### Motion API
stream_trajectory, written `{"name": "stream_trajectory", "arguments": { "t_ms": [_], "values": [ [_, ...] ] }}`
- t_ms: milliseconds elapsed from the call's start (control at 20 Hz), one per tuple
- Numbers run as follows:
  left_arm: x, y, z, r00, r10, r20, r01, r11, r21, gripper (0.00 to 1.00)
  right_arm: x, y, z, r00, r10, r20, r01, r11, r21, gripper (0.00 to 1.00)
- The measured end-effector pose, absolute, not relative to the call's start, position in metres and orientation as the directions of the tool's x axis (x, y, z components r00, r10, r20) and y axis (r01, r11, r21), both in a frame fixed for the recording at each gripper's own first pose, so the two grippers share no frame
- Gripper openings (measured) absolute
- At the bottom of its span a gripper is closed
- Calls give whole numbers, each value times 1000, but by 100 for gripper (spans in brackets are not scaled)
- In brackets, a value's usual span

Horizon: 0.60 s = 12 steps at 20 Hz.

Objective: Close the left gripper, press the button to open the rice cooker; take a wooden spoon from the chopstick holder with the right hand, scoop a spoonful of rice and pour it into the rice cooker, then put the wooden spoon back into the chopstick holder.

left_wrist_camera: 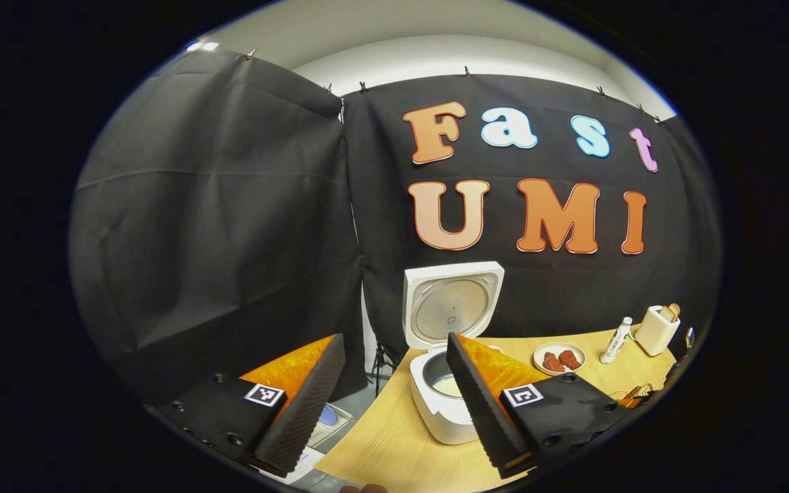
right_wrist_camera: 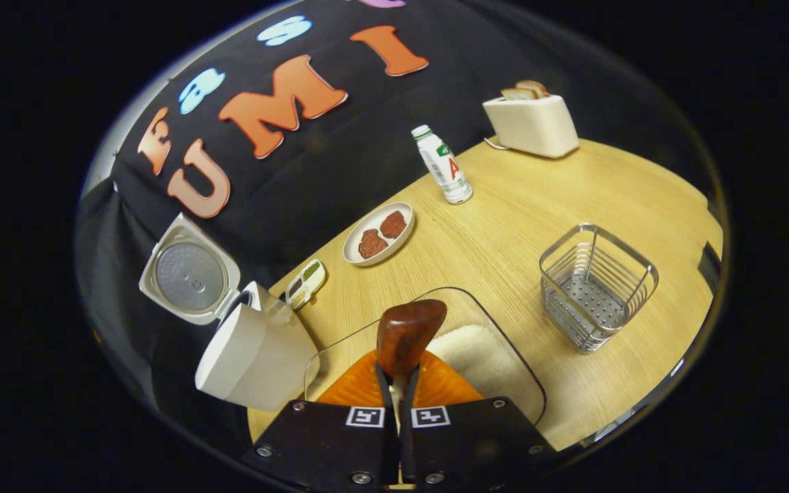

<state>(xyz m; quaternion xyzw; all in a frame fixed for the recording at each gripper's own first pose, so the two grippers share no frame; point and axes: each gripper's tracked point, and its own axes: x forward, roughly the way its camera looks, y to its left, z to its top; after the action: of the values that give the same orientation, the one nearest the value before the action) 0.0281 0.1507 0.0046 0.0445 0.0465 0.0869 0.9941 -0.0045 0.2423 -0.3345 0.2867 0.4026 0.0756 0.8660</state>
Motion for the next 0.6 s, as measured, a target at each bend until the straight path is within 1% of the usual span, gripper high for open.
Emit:
{"name": "stream_trajectory", "arguments": {
  "t_ms": [200,450,600],
  "values": [
    [31,148,1,981,170,-95,-161,982,95,100,-7,251,-333,650,429,-628,157,732,663,0],
    [32,145,4,982,164,-93,-156,984,86,100,-6,248,-327,627,478,-615,236,636,735,0],
    [31,147,9,983,168,-76,-162,983,88,100,0,239,-322,639,469,-609,245,627,740,0]
  ]
}}
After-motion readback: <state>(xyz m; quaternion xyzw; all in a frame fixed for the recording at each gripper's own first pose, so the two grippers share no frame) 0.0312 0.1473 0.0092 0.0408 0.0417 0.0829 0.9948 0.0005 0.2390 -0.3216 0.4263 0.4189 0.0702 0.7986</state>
